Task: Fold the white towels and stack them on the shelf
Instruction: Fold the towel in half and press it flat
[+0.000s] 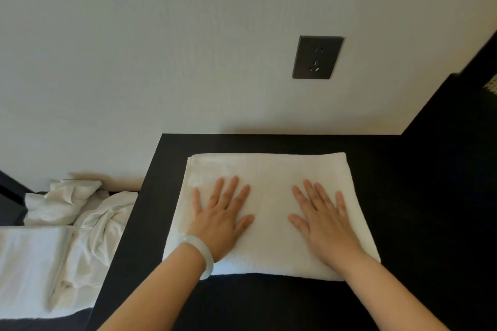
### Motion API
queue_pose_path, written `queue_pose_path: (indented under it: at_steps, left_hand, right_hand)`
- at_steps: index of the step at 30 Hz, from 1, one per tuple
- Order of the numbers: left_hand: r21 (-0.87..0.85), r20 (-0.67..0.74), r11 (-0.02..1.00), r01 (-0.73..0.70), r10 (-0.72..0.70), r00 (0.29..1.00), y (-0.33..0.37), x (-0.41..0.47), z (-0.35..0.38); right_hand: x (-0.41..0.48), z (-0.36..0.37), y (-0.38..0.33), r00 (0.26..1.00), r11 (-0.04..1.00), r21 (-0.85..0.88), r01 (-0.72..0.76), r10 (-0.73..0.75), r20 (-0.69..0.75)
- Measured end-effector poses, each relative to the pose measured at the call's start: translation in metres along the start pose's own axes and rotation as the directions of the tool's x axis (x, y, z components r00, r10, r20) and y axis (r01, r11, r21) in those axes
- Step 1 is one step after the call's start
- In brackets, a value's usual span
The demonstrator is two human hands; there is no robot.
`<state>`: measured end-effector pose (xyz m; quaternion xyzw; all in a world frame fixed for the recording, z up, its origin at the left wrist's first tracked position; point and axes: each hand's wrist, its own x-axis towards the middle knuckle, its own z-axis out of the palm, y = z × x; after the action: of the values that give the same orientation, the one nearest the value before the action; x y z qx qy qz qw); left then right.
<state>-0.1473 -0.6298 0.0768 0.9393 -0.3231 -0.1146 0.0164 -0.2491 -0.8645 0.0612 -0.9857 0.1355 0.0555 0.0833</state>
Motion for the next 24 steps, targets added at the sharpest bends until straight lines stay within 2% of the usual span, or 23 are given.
queue_pose_path:
  at_steps: [1,3,5,6,7,9,12,14,15,16,17,19,24]
  left_hand:
    - [-0.023,-0.001,0.999,0.046,-0.046,0.999,-0.003,-0.001,-0.002]
    - [-0.130,-0.038,0.967,0.220,-0.227,0.973,-0.014,-0.006,-0.007]
    - [-0.337,-0.028,0.847,0.410,-0.445,0.895,-0.024,-0.015,-0.013]
    - [-0.453,0.019,0.754,0.477,-0.526,0.850,-0.029,-0.019,-0.017]
    - [-0.542,0.076,0.661,0.518,-0.575,0.814,-0.033,-0.022,-0.019]
    - [-0.640,0.178,0.525,0.560,-0.609,0.773,-0.040,-0.025,-0.023]
    - [-0.723,0.315,0.335,0.604,-0.618,0.720,-0.050,-0.025,-0.030]
    - [-0.781,0.435,0.131,0.610,-0.587,0.683,-0.057,-0.028,-0.039]
    - [-0.797,0.499,0.018,0.603,-0.542,0.676,-0.059,-0.031,-0.044]
    - [-0.801,0.536,-0.054,0.596,-0.508,0.674,-0.059,-0.036,-0.049]
    - [-0.804,0.546,-0.084,0.588,-0.496,0.675,-0.058,-0.041,-0.053]
    - [-0.817,0.527,-0.089,0.569,-0.513,0.677,-0.054,-0.051,-0.057]
    - [-0.877,0.418,-0.085,0.472,-0.617,0.666,-0.054,-0.087,-0.056]
  right_hand:
    - [0.000,-0.002,0.003,0.999,1.000,0.020,-0.011,0.012,-0.033]
    - [-0.004,-0.005,0.012,0.972,0.993,0.062,-0.098,0.109,-0.209]
    - [-0.006,-0.006,0.026,0.898,0.947,0.192,-0.259,0.309,-0.313]
    - [-0.005,-0.009,0.033,0.870,0.884,0.328,-0.332,0.422,-0.255]
    - [-0.002,-0.012,0.039,0.849,0.781,0.481,-0.398,0.513,-0.129]
    - [0.005,-0.021,0.048,0.800,0.555,0.644,-0.526,0.581,0.152]
    - [0.013,-0.037,0.058,0.724,0.266,0.729,-0.631,0.539,0.431]
    - [0.016,-0.045,0.062,0.698,0.094,0.753,-0.651,0.464,0.545]
    - [0.016,-0.048,0.062,0.703,0.061,0.758,-0.649,0.431,0.567]
    - [0.016,-0.050,0.061,0.720,0.054,0.766,-0.640,0.391,0.573]
    - [0.017,-0.051,0.059,0.741,0.061,0.777,-0.627,0.356,0.569]
    - [0.019,-0.052,0.050,0.784,0.108,0.801,-0.588,0.319,0.532]
    - [0.026,-0.058,0.003,0.866,0.320,0.809,-0.494,0.266,0.423]
